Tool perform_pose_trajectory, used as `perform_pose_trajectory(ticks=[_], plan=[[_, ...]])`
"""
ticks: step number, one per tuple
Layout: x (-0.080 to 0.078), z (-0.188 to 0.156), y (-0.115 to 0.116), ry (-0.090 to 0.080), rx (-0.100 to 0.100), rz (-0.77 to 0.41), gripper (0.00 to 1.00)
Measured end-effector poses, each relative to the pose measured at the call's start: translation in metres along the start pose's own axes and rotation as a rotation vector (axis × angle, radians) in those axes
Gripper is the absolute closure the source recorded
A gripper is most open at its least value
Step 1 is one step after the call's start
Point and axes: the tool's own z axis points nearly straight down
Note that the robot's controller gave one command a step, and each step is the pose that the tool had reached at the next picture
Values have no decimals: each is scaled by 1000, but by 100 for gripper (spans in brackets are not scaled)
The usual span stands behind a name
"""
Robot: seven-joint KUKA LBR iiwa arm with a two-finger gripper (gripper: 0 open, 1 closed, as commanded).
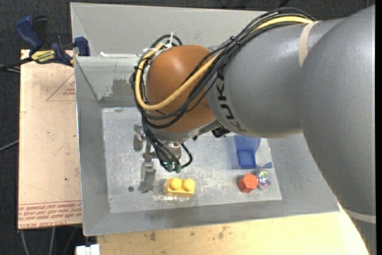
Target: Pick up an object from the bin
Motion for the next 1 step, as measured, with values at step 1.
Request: perform_pose_trajectory(ticks=[1], plan=[[24,97,-80,-18,-2,-118,0]])
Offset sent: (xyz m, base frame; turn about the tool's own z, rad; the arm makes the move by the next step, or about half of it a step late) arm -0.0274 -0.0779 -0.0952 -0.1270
